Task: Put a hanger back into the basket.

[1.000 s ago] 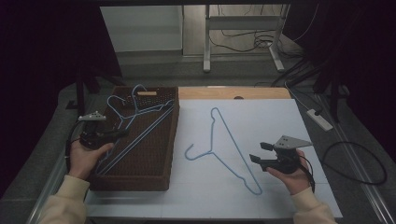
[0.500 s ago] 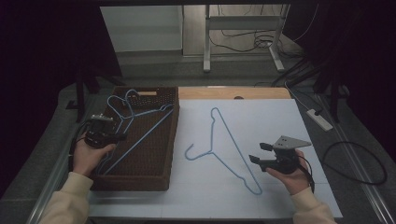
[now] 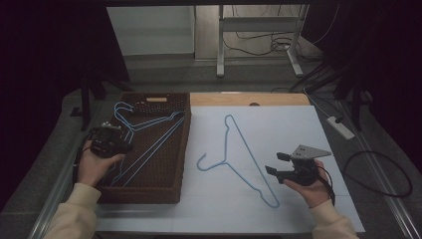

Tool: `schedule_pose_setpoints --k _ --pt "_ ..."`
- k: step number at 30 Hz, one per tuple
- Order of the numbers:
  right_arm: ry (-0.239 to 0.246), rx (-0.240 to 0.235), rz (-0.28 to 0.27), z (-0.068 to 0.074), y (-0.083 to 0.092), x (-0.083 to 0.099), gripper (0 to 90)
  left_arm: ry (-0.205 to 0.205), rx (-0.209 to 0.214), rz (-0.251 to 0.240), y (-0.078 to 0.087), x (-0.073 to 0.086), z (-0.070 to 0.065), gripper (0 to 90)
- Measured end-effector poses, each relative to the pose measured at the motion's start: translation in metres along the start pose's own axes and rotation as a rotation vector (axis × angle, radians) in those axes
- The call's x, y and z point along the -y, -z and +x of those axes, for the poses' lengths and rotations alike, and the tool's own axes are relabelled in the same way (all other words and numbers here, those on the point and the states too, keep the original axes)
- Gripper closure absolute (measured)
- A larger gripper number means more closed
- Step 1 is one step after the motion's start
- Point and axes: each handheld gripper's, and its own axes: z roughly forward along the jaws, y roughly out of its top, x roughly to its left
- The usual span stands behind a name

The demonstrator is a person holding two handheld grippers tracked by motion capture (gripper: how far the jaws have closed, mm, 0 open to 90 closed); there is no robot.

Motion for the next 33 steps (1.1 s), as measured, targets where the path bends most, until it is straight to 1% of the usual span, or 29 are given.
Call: schedule_pose_setpoints --k 1,3,4,6,8,11,12,14,19,23,30,33 --pt "0.000 0.000 0.000 0.000 0.000 0.000 31.9 -0.009 -0.005 -0.031 0.005 0.000 -0.003 52.5" --pt "-0.001 0.001 0.001 0.000 0.000 0.000 31.8 -0.025 0.000 -0.073 0.013 0.000 -0.008 46.7" --pt "-0.002 0.001 0.002 -0.001 0.000 0.000 31.8 -0.035 0.009 -0.108 0.019 0.001 -0.013 44.5" --pt "-0.002 0.000 0.005 -0.001 -0.001 0.000 31.7 -0.048 0.036 -0.150 0.027 0.002 -0.019 40.1" --pt "-0.003 -0.001 0.008 -0.001 -0.001 0.000 31.6 -0.062 0.075 -0.195 0.034 0.003 -0.026 37.9" --pt "-0.003 -0.005 0.009 -0.002 -0.001 0.000 31.5 -0.087 0.112 -0.245 0.041 0.006 -0.038 35.8" --pt "-0.003 -0.006 0.011 -0.002 -0.001 0.000 31.4 -0.098 0.132 -0.268 0.043 0.007 -0.043 35.4" --pt "-0.007 -0.008 0.012 -0.003 -0.002 0.001 31.2 -0.112 0.160 -0.298 0.046 0.010 -0.051 35.1" --pt "-0.008 -0.018 0.020 -0.004 -0.003 0.002 30.6 -0.144 0.227 -0.350 0.050 0.016 -0.070 34.3" --pt "-0.002 -0.027 0.026 -0.002 -0.003 0.001 29.9 -0.157 0.267 -0.380 0.053 0.022 -0.082 34.2" --pt "-0.021 -0.024 0.028 -0.004 -0.002 0.002 29.5 -0.173 0.309 -0.408 0.051 0.030 -0.097 34.0" --pt "-0.021 -0.025 0.033 -0.004 -0.003 0.002 29.5 -0.180 0.319 -0.408 0.050 0.034 -0.101 34.0"
